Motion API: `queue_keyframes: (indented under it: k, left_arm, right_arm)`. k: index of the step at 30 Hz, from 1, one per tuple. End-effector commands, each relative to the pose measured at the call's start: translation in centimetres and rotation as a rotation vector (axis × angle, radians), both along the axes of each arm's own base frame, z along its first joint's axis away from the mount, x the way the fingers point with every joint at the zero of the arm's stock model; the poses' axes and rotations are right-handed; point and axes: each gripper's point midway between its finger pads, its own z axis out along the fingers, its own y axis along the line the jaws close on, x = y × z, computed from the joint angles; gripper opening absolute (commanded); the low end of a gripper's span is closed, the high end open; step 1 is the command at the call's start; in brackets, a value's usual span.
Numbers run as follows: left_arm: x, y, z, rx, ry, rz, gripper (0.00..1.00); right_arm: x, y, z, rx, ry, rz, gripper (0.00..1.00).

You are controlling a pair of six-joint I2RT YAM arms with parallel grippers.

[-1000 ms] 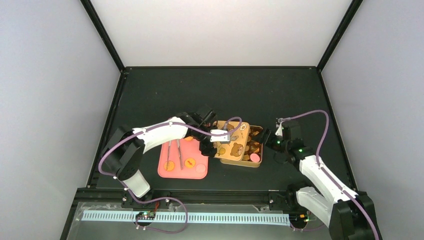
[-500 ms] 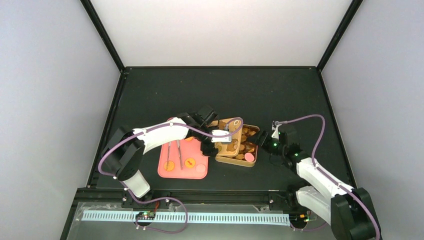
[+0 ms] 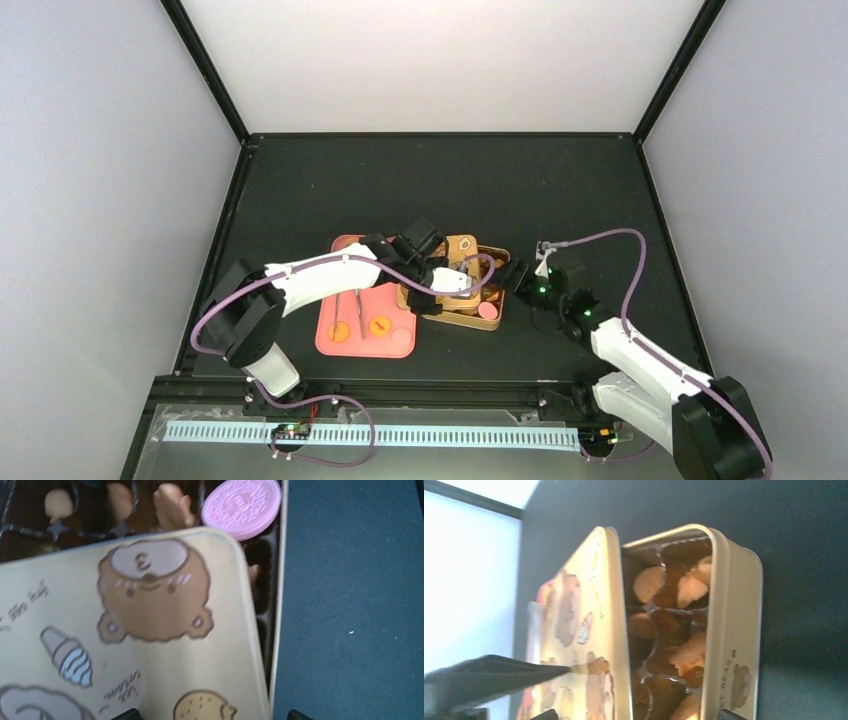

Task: Pack the cookies
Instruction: Place the box lid on the packing box.

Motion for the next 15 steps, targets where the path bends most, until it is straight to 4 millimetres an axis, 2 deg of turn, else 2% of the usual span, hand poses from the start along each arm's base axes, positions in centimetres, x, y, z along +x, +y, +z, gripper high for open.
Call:
queue_keyframes:
  k: [1,4,8,11,15]
  left_arm:
    - [-0.9,-0.4,0.0,0.002,-0.056,-0.076,0.76]
    - [-1.4,-0.4,-0.4,0.015,-0.061,-0.1,0.75]
    - [-2.0,-0.4,-1.0,0.03,-0.066,-0.132,0.74]
    - [-2.3,-0.6,-1.1,0.028,-0.062,-0.14,0.74]
    - [-2.5,-0.7,-1.0,0.025,-0.062,-0.145,0.73]
  right_arm:
    - [0.9,1.1,5.4,0.164,-0.158,-0.012,0.85]
    - [1.0,1.3,5.1,0.149,-0.145,0.001,0.86]
    - [1.4,1.0,2.9,0.02,-0.068,0.018,0.87]
    - [2.0,0.9,2.5,-0.056,-0.073,0.021,0.88]
    - [2.7,1.7,1.7,-0.193,-0.068,0.045,0.89]
